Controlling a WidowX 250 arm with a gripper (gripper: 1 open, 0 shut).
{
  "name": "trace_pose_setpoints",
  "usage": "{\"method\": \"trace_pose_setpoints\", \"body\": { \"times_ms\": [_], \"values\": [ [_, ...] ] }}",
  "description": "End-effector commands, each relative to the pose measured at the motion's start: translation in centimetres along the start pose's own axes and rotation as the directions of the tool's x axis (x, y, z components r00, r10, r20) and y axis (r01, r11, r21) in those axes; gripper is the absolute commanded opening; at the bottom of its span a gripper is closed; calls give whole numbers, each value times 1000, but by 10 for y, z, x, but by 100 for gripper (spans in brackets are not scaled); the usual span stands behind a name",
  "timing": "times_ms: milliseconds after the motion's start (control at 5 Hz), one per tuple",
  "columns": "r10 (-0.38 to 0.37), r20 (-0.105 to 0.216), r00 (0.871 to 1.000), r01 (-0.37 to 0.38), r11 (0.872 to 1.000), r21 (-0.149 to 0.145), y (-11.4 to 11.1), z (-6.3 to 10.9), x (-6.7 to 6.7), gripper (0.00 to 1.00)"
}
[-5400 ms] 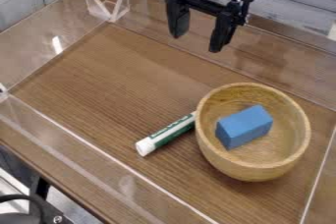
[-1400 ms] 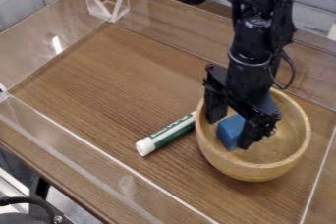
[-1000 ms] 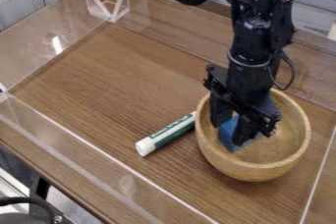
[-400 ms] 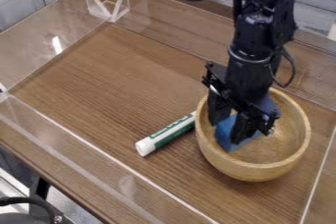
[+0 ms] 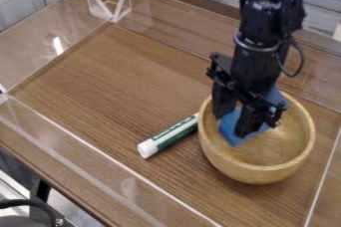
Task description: Remove the blue block from inside the brown bowl and put it on the table
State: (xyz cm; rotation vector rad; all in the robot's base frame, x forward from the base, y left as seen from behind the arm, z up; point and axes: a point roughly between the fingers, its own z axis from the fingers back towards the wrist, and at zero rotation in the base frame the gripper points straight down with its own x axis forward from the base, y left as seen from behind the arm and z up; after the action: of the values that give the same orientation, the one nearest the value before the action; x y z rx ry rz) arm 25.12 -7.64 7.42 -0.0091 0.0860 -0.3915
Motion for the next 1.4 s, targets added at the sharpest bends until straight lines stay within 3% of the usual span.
{"method": "trace_pose_setpoints", "body": {
  "times_ms": [0, 400, 600, 800, 1000, 1200],
  "values": [
    [8, 69, 998, -9, 1000, 16, 7, 37, 5, 0],
    [103, 90, 991, -108, 993, 51, 32, 81, -7, 0],
    [188, 96, 977, -195, 979, 66, 54, 95, -14, 0],
    [257, 105, 961, -265, 962, 72, 83, 101, -26, 0],
    [266, 114, 957, -275, 959, 73, 99, 97, -40, 0],
    [279, 113, 954, -288, 955, 76, 102, 87, -43, 0]
  ]
}}
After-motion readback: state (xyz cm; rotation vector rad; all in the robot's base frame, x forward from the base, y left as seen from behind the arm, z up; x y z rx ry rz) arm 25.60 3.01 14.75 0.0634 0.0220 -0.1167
